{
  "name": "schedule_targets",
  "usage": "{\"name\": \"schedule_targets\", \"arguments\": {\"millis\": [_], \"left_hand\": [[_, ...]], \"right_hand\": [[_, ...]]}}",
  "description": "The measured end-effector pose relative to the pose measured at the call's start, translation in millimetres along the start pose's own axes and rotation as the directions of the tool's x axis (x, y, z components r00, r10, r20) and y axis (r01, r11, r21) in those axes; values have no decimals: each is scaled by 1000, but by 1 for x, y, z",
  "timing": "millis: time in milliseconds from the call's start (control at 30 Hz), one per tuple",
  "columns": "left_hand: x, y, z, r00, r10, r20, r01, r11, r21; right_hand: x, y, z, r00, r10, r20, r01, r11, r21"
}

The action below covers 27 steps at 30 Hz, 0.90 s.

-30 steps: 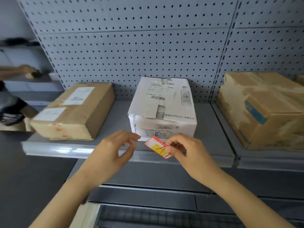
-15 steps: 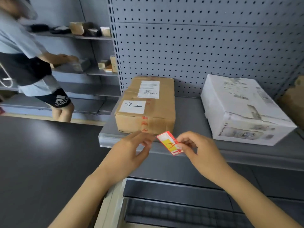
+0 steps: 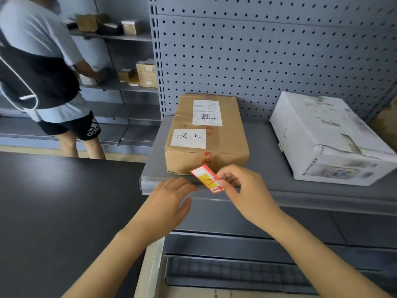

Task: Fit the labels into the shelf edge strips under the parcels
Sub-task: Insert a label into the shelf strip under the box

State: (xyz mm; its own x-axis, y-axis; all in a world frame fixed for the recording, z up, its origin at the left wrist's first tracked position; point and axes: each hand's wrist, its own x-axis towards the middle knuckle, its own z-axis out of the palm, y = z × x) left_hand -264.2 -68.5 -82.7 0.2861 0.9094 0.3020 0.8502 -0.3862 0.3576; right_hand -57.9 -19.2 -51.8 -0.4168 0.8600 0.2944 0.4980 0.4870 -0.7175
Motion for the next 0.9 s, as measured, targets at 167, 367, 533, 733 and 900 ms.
{"name": "schedule_targets", "arguments": {"millis": [167,367,533,733,900], "left_hand": [[3,2,6,999,40,-35,-38,996,75],[3,5,13,999,11,-43,-8,998,64],[-12,6,14,1000,-8,-28,9,1000,30],[-17,5,15,999,-13,-35,15,999,35],[-15,6,14,999,-7,-34,9,998,56]], "right_hand": [[7,1,7,998,-18,-62,19,1000,8],[7,4,15,999,-52,-6,52,996,-73],[9,4,20,996,-53,-74,49,998,-47],[6,9,23,996,-84,4,83,980,-182],[2,5,32,990,-140,19,138,928,-345]]}}
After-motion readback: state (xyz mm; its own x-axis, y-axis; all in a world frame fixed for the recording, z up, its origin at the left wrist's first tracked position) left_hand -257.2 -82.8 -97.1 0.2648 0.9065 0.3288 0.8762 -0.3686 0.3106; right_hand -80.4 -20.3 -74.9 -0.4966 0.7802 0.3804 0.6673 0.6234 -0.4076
